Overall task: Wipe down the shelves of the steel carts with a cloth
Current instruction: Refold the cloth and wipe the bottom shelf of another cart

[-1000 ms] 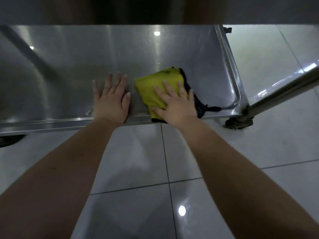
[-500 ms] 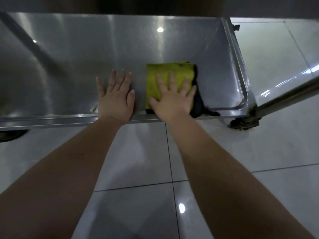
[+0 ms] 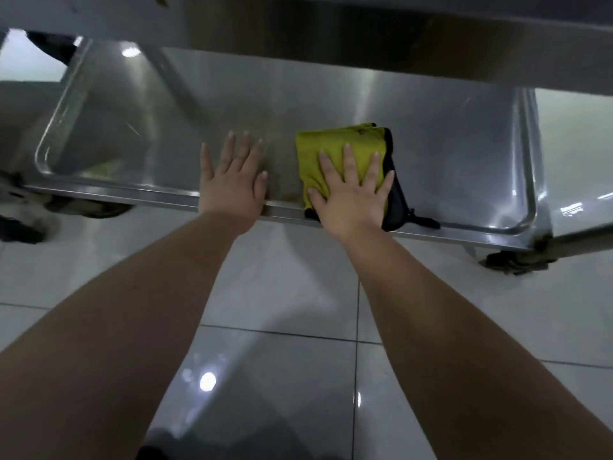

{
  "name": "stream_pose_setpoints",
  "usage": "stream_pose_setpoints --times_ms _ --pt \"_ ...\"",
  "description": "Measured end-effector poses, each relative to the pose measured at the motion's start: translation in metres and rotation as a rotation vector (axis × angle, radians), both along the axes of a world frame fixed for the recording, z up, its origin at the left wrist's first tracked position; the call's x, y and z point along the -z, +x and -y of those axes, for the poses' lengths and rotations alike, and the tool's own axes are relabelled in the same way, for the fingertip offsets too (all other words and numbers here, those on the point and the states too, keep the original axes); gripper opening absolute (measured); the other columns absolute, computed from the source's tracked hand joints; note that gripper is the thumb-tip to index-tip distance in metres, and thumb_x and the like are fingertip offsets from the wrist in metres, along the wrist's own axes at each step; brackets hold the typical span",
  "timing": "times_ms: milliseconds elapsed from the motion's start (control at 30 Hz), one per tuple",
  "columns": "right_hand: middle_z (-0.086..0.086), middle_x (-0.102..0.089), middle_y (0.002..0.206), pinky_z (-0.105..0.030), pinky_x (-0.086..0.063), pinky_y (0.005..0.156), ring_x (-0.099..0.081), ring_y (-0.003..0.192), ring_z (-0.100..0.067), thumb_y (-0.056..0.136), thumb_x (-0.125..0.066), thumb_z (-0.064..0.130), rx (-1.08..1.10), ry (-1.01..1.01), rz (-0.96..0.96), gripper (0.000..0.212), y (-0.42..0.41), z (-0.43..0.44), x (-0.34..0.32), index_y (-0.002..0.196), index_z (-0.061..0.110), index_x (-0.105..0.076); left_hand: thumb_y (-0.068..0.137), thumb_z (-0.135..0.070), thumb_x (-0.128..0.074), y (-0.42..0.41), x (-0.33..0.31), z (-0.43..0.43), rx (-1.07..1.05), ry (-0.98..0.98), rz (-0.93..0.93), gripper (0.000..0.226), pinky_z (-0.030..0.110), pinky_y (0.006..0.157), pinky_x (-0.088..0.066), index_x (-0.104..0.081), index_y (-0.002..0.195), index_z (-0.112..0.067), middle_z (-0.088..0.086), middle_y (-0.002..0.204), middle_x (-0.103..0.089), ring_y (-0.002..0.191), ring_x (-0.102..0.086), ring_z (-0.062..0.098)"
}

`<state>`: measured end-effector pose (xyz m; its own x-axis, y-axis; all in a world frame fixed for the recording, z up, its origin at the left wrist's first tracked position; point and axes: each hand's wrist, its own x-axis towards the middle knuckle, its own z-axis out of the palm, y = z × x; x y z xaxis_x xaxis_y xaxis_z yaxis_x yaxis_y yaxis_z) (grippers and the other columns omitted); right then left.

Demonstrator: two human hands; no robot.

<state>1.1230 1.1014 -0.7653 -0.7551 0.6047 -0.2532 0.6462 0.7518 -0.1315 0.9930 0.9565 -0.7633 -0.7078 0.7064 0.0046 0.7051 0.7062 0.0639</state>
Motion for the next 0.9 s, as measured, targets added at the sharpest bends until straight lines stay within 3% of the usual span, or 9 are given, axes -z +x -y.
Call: stream_pose_setpoints --times_ms 267,500,733,900 --pt "0.005 0.013 0.163 -0.064 0.006 0.114 0.013 0.146 -0.043 0.093 -0.018 0.069 0.006 0.1 -0.022 0.065 -0.001 -0.003 0.016 0.15 0.048 0.005 0.104 -0.032 -0.027 -0.086 0.004 0.043 -0.029 0.036 -0.044 0.053 0.052 0.118 0.008 -0.019 0.155 -0.017 0.004 0.163 -0.014 0.15 0.0 0.026" --pt "0.009 0.014 0.162 -0.063 0.004 0.115 0.015 0.147 -0.04 0.093 -0.016 0.068 0.027 0.093 0.038 0.063 -0.002 -0.002 0.014 0.149 0.051 0.009 0.102 -0.035 -0.022 -0.096 0.019 0.054 0.048 0.128 0.041 0.056 0.055 0.118 0.005 -0.019 0.155 -0.019 0.002 0.162 -0.014 0.15 -0.002 0.024" --pt "0.007 0.009 0.163 -0.068 0.004 0.111 0.012 0.145 -0.045 0.095 -0.017 0.065 0.34 0.045 0.049 0.063 -0.117 -0.014 0.005 0.151 0.047 0.002 0.099 -0.035 -0.017 -0.099 0.019 0.056 0.06 0.21 0.058 0.059 0.054 0.118 0.008 -0.019 0.155 -0.017 0.002 0.161 -0.019 0.15 -0.005 0.024" --pt "0.011 0.004 0.163 -0.065 0.007 0.112 0.011 0.147 -0.039 0.095 -0.021 0.064 -0.16 -0.001 -0.003 0.059 -0.195 0.07 0.002 0.15 0.05 -0.005 0.102 -0.035 -0.018 -0.105 0.022 0.061 -0.018 0.26 0.105 0.056 0.051 0.117 0.013 -0.011 0.155 -0.018 0.001 0.163 -0.01 0.15 0.002 0.021"
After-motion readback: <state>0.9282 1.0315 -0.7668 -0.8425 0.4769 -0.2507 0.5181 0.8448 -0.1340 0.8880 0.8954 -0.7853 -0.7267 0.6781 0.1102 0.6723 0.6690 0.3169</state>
